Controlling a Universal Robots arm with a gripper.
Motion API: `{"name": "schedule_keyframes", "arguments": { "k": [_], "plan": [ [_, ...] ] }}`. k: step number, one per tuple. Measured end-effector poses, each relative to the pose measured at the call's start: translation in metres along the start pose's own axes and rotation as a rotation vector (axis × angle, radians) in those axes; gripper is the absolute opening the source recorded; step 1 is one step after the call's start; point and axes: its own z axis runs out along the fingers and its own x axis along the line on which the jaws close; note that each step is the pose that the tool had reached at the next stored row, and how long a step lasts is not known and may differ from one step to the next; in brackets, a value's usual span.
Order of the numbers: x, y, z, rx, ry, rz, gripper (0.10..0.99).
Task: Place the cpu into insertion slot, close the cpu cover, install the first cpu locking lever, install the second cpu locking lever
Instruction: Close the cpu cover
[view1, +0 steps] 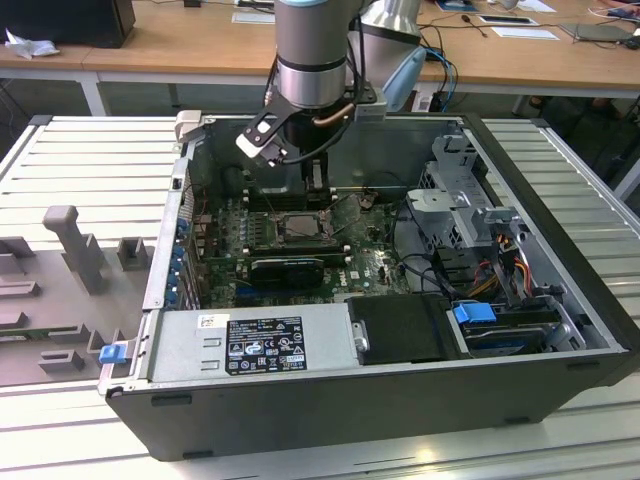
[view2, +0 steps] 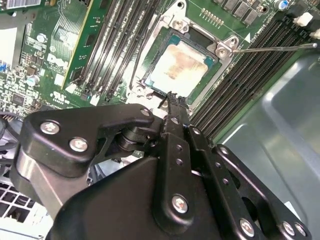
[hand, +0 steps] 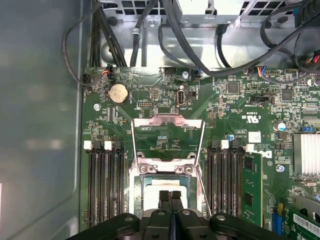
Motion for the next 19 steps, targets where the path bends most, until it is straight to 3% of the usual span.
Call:
{"name": "schedule_keyframes", "arguments": {
  "k": [5, 8, 9, 11, 12, 19],
  "plan": [
    [0.0002, 0.0023, -0.0113, 0.0, -0.0001, 0.0, 0.106],
    [0.0002, 0.0187, -0.0106, 0.006, 0.0001, 0.0, 0.106],
    [0.0002, 0.0288, -0.0098, 0.011, 0.0002, 0.0, 0.106],
    [0.0002, 0.0373, -0.0092, 0.018, -0.0001, 0.0, 0.106],
    [0.0002, 0.046, -0.0085, 0.024, -0.0002, 0.0, 0.106],
    [0.0002, 0.0694, -0.0063, 0.025, 0.0001, -0.001, 0.106]
  ]
}}
